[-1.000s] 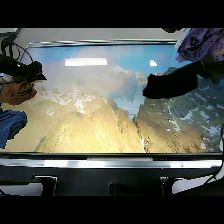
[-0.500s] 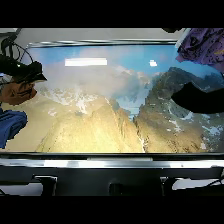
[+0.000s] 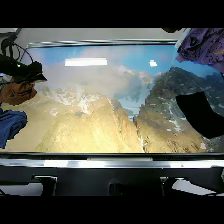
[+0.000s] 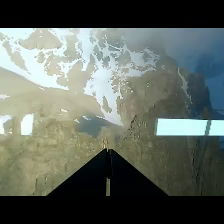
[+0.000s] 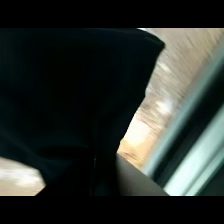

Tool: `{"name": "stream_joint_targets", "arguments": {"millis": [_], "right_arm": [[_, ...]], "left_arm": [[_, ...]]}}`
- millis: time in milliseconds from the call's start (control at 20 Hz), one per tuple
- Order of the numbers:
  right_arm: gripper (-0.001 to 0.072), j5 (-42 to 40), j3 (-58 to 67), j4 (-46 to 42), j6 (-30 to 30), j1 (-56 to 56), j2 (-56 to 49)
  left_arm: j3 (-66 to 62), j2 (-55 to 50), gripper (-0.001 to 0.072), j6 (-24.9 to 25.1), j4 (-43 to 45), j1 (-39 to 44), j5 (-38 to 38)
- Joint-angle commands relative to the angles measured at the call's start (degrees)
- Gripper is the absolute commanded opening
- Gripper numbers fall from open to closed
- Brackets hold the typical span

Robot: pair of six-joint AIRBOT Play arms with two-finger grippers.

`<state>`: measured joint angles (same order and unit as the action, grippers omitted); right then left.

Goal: Fold the clothes and pants, and hang the long-sleeved shirts on hangers.

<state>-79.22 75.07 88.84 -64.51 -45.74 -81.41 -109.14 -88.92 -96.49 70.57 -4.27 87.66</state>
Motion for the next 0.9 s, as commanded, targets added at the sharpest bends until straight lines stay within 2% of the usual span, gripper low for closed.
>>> {"name": "stream_joint_targets", "arguments": {"millis": [0,300,850], "right_arm": [[0.0033,1.55,-11.74,-5.92,2.56,-0.13,4.74],[0.0033,0.90,-18.62,-10.91,3.93,-0.13,6.51],[0.0040,-1.64,-18.91,-15.17,4.33,-0.13,6.51]], "left_arm": [[-0.04,0.02,0.0017,0.00,0.00,-0.04,-0.02],[-0.04,0.02,0.0017,0.00,0.00,0.00,-0.02],[-0.02,0.02,0.0017,0.00,0.00,0.07,-0.02]]}}
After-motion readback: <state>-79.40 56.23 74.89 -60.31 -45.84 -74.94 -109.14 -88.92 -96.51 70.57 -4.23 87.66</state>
